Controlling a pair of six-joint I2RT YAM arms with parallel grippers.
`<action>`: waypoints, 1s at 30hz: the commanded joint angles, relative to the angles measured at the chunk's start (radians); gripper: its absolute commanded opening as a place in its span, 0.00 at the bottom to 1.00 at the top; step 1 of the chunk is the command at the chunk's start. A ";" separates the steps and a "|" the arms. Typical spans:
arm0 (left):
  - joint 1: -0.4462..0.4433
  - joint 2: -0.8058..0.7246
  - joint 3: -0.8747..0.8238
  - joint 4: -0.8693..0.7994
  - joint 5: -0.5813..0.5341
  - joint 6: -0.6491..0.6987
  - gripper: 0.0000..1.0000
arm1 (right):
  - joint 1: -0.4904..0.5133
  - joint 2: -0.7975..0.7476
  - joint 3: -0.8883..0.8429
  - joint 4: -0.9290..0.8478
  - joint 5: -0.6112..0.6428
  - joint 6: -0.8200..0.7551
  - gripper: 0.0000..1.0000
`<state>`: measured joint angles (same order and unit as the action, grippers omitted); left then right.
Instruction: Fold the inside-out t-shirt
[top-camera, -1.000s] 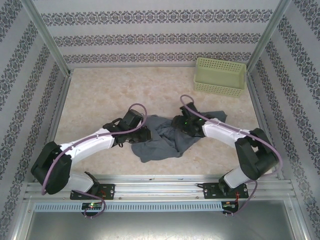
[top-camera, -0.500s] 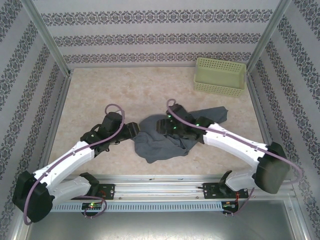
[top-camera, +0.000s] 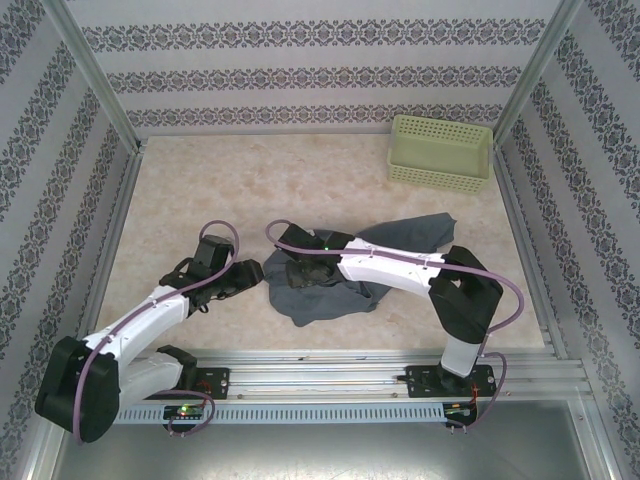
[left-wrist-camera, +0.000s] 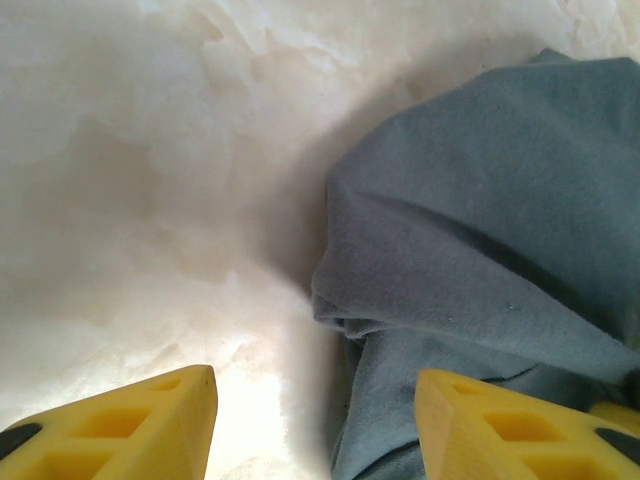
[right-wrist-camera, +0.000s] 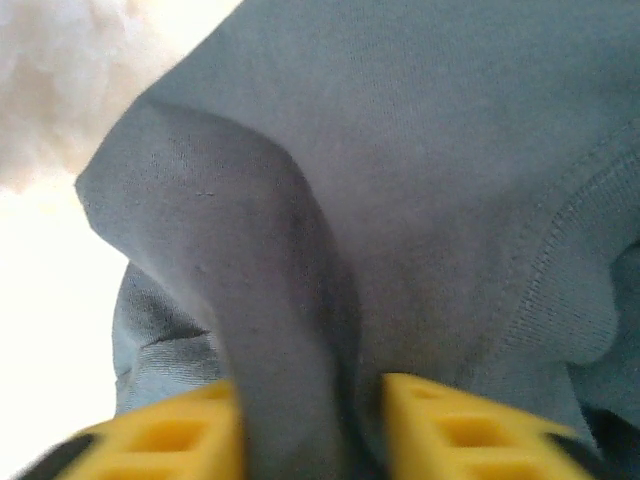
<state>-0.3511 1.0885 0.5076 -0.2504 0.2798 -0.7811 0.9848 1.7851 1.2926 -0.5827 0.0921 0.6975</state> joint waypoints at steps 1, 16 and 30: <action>0.011 0.030 -0.007 0.063 0.058 0.048 0.54 | 0.009 -0.041 0.040 -0.053 0.056 -0.026 0.13; -0.131 0.009 0.039 0.186 0.127 0.157 0.51 | -0.084 -0.541 -0.189 -0.041 0.080 -0.081 0.00; -0.286 0.174 0.147 0.190 0.026 0.220 0.24 | -0.171 -0.596 -0.277 -0.022 0.075 -0.046 0.00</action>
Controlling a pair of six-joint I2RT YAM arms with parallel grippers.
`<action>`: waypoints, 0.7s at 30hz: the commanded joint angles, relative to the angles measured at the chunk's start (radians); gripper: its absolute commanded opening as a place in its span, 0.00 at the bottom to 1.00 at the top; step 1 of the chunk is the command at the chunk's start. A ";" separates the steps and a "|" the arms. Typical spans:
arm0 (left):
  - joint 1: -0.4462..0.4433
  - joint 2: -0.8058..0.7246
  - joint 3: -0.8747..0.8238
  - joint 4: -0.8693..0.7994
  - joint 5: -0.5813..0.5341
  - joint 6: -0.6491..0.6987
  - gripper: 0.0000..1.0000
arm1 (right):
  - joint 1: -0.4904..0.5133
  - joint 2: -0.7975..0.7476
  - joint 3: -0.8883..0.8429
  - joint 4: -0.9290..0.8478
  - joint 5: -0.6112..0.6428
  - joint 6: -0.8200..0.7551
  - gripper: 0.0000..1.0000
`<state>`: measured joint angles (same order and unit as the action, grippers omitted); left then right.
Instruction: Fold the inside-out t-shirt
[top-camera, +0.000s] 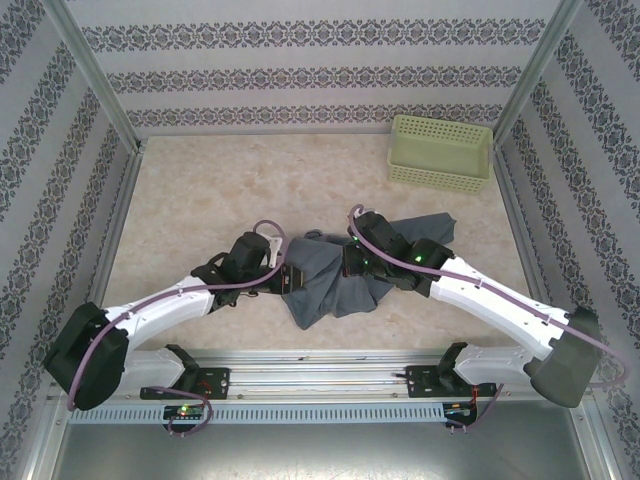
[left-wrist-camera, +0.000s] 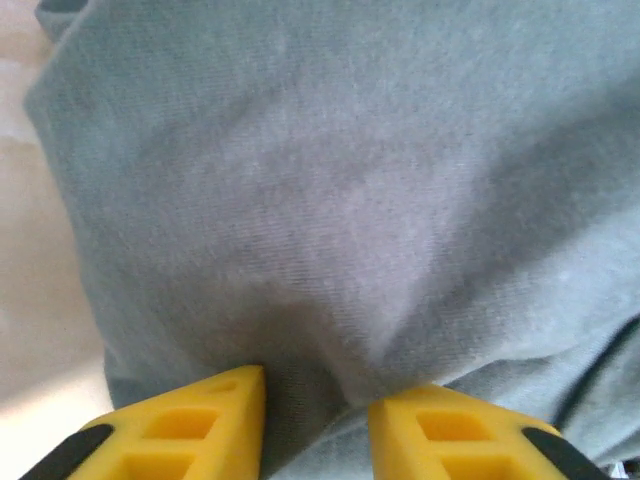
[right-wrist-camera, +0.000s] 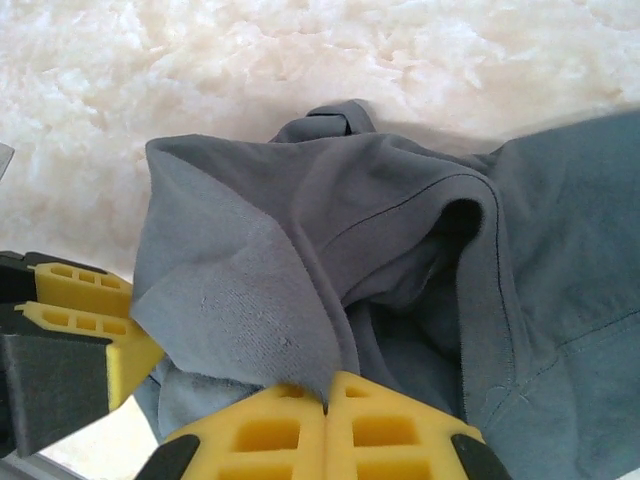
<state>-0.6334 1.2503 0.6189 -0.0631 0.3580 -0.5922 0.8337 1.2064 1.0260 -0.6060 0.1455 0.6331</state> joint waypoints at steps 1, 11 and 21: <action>-0.003 0.020 0.048 -0.010 -0.081 0.034 0.18 | -0.030 -0.016 -0.013 0.001 0.022 0.019 0.00; 0.081 0.053 0.181 -0.030 -0.201 0.028 0.00 | -0.088 0.022 0.029 -0.014 0.034 -0.029 0.00; 0.175 0.210 0.291 -0.323 -0.303 0.046 0.00 | -0.150 0.119 0.018 0.039 -0.042 -0.025 0.00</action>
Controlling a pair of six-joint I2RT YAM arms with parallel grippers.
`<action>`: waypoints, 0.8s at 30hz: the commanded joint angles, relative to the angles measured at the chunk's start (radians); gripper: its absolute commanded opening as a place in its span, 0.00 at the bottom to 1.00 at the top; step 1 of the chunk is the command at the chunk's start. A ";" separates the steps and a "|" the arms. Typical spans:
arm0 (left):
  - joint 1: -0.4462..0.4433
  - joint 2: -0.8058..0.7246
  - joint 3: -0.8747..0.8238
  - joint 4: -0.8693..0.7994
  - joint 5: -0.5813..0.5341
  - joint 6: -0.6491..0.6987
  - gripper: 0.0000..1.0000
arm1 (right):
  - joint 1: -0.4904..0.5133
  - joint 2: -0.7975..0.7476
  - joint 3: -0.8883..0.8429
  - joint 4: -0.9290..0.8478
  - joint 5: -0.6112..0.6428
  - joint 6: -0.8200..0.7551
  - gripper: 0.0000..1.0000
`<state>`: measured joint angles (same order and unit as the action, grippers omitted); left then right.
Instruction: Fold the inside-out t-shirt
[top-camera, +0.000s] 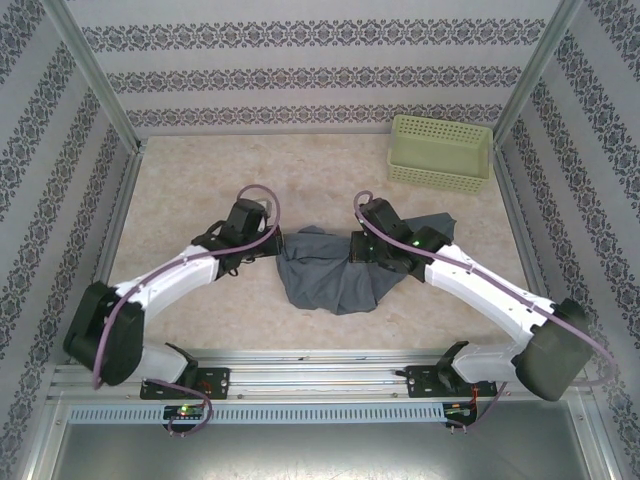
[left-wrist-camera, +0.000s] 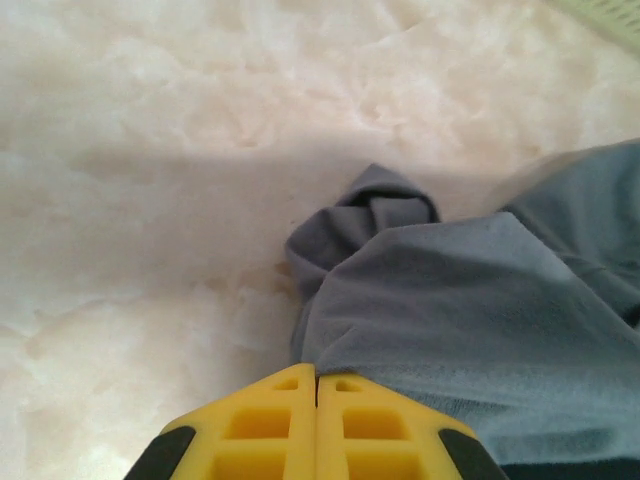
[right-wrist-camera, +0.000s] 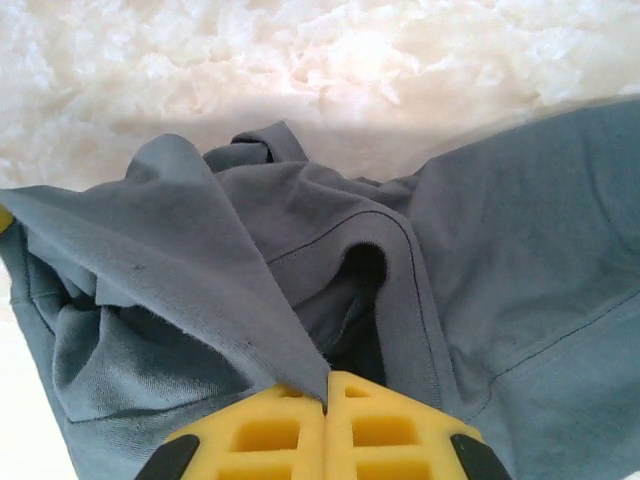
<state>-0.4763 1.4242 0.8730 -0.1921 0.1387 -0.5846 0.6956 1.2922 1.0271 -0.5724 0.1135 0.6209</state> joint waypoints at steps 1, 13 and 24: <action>0.016 0.020 0.030 -0.204 -0.090 0.041 0.00 | -0.012 0.046 0.023 0.012 -0.024 -0.013 0.00; -0.165 -0.278 -0.110 -0.130 0.012 0.035 0.34 | 0.059 0.129 0.127 0.111 -0.121 -0.041 0.00; -0.176 -0.045 -0.064 0.061 0.068 -0.006 0.44 | 0.106 0.133 0.146 0.116 -0.117 -0.035 0.00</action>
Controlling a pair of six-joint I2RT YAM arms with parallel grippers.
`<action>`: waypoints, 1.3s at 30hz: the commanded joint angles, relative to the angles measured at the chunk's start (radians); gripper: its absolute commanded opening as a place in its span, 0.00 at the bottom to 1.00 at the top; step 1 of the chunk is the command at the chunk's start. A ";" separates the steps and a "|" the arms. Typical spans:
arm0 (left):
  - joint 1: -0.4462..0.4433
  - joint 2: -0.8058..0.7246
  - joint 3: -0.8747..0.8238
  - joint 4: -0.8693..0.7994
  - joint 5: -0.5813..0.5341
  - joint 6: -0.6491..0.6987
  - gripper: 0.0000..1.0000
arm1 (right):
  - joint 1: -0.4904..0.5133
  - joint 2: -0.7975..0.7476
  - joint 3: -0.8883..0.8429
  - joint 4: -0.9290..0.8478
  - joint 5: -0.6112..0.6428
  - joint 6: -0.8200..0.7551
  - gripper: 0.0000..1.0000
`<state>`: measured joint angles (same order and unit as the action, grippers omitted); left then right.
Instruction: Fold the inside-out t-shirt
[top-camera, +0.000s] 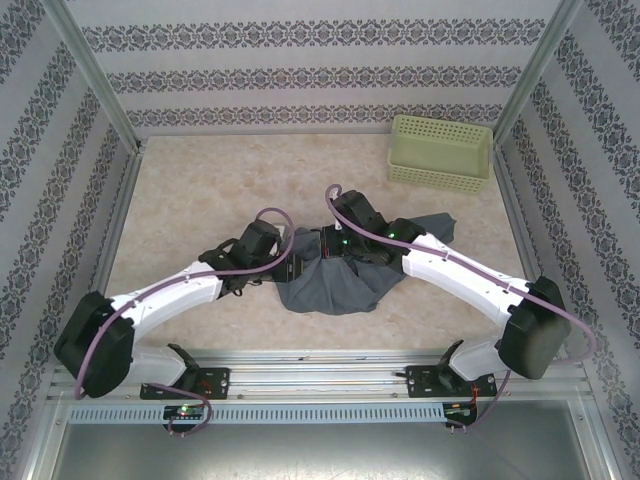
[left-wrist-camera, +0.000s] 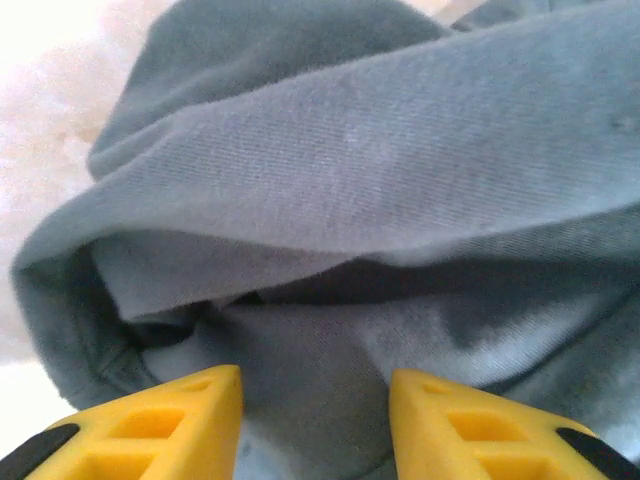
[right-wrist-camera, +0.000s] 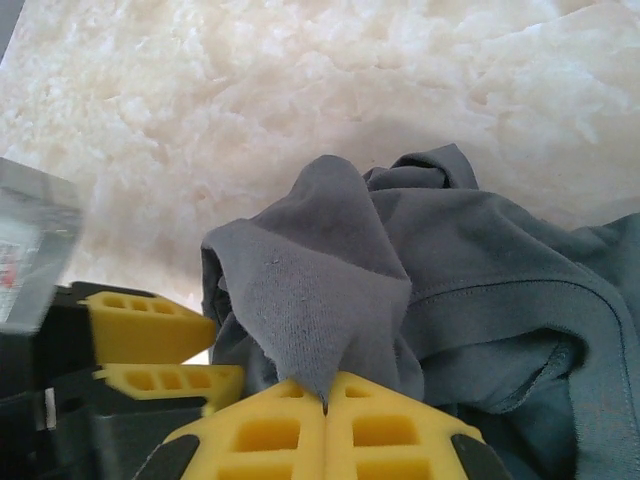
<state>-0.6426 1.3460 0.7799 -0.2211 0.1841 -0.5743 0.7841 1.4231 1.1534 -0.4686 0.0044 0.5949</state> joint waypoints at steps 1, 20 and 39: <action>-0.009 0.053 0.036 0.097 0.018 -0.016 0.44 | 0.022 0.002 0.020 0.015 -0.007 -0.007 0.00; 0.039 0.198 0.113 0.120 -0.132 -0.003 0.49 | 0.092 -0.030 -0.061 0.054 -0.002 0.024 0.00; 0.034 -0.016 0.122 -0.104 -0.138 -0.007 0.00 | 0.091 0.118 0.116 -0.203 0.324 0.008 0.00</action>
<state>-0.6132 1.4006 0.8738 -0.2134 0.0418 -0.5728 0.8734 1.5002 1.2201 -0.5892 0.2199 0.6205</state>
